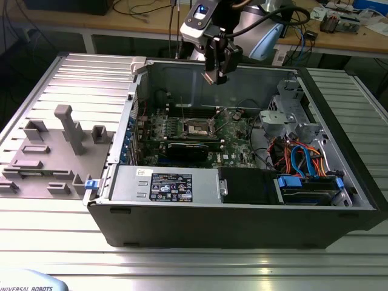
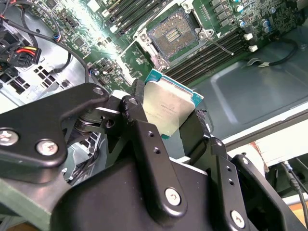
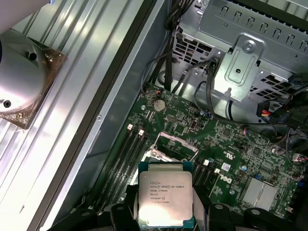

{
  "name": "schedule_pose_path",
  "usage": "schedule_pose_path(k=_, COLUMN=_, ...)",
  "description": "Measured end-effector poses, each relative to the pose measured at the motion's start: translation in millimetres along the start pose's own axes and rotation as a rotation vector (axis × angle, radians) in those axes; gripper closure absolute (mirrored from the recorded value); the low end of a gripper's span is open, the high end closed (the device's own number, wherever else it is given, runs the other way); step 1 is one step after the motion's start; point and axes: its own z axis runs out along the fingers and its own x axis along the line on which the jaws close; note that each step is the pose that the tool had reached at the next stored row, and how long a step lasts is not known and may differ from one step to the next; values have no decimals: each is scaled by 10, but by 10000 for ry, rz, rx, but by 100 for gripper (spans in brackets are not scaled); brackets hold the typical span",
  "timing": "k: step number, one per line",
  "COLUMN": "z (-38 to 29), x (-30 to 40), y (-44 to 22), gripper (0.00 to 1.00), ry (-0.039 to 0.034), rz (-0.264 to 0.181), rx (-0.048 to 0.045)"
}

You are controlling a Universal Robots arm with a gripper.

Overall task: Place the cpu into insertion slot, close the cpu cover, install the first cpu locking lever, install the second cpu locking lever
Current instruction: 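Place the cpu into insertion slot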

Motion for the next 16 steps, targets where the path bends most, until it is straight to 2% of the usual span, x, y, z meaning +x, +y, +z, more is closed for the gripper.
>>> schedule_pose_path(k=4, z=10, x=3, y=-7, gripper=46, ry=-32, rz=354, rx=-6)
schedule_pose_path(k=7, z=12, x=13, y=-28, gripper=46, ry=-33, rz=362, rx=-6)
schedule_pose_path(k=16, z=31, x=13, y=-30, gripper=46, ry=-32, rz=362, rx=-7)
